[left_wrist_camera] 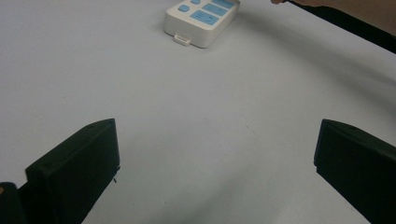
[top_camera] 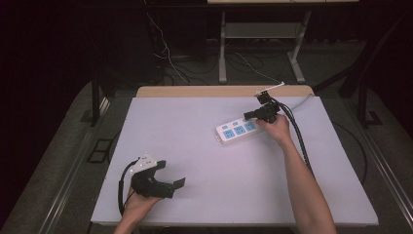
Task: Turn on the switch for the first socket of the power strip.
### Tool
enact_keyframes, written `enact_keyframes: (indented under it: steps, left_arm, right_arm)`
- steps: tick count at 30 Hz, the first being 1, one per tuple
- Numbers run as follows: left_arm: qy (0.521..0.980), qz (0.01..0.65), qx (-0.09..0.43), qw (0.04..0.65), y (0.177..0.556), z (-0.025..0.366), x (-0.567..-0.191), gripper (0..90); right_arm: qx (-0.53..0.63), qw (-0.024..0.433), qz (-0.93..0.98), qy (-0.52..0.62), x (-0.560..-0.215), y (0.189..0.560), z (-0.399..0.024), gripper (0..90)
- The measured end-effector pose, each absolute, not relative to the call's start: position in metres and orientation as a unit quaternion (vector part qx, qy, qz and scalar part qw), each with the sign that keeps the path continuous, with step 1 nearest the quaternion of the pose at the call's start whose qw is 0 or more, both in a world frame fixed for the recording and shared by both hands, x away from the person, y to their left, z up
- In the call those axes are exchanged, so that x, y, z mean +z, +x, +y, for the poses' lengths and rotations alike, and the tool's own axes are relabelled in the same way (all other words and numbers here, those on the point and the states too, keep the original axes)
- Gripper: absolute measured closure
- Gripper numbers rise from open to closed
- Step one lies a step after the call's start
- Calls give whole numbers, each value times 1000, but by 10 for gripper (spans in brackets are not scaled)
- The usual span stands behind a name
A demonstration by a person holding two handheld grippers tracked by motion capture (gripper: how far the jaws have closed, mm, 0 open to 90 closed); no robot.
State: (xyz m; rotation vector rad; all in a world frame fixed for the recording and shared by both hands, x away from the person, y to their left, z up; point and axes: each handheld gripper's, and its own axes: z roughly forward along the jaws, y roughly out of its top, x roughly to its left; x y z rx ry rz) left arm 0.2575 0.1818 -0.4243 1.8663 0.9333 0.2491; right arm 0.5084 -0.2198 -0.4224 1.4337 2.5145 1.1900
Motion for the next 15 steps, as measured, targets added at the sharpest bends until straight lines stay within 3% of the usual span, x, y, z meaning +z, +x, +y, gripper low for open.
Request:
enact_keyframes:
  steps: [15]
  left_arm:
    - [775,382,103,493,258,181,-425,0]
  right_arm:
    - [394,7,791,468,-428,501,-231,897]
